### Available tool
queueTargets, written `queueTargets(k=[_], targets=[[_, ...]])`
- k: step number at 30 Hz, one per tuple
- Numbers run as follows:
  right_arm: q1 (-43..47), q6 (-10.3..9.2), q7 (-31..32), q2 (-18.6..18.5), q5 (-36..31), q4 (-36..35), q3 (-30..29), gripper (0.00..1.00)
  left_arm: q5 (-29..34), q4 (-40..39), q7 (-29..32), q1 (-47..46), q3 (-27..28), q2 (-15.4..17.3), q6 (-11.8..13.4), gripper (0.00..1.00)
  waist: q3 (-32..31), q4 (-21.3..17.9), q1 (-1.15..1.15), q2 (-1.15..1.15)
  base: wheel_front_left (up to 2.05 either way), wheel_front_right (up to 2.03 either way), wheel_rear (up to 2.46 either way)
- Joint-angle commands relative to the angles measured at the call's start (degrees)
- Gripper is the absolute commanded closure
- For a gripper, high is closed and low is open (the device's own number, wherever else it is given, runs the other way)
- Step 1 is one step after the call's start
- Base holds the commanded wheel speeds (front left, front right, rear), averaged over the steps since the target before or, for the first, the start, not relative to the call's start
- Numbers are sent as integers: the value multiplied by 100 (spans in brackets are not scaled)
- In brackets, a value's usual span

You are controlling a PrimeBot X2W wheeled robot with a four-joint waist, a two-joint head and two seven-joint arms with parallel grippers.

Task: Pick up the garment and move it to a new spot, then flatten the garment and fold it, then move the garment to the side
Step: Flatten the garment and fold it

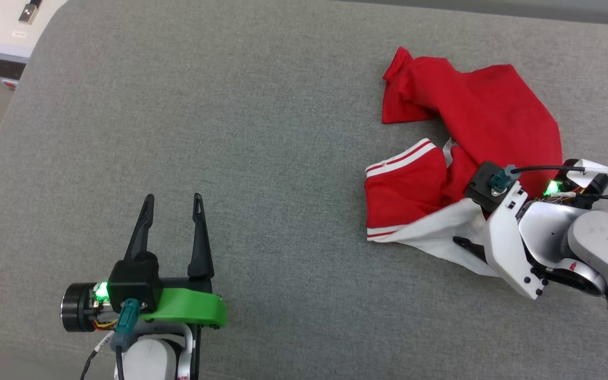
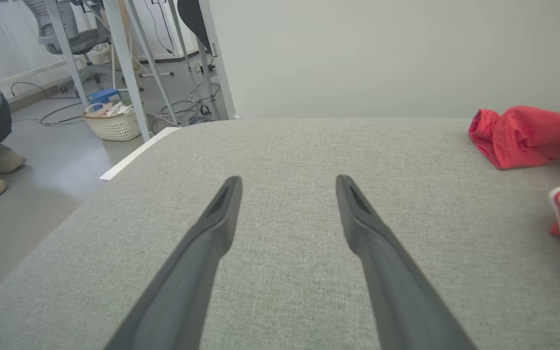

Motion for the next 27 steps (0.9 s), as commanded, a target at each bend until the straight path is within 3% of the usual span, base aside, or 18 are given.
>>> queueTargets(k=[1, 6, 7, 8, 21, 27], targets=[[28, -5, 122, 79, -24, 73, 43, 0, -69, -15, -34, -113, -39, -35, 73, 0, 242, 167, -1, 0, 0, 0, 0], [416, -5, 396, 205, -297, 18, 61, 0, -147, 19, -34, -180, -130, -37, 153, 0, 307, 219, -1, 0, 0, 0, 0], [421, -5, 346, 210, -332, 2, 61, 5, -150, 23, -34, -179, -128, -37, 160, 0, 303, 213, -1, 0, 0, 0, 0], [392, -5, 230, 217, -389, -14, 62, 100, -149, 33, -34, -172, -119, -37, 167, 0, 285, 199, -1, 0, 0, 0, 0], [-1055, -5, -1909, 201, -419, 1027, 5, 100, 21, 111, -34, 1, 95, -37, 81, 0, -199, -158, -1, 0, 0, 0, 0], [-1196, -5, -2758, 225, -551, 1542, -60, 100, 59, 134, -34, 94, 145, -38, 33, 0, -401, -215, -1, 0, 0, 0, 0]])
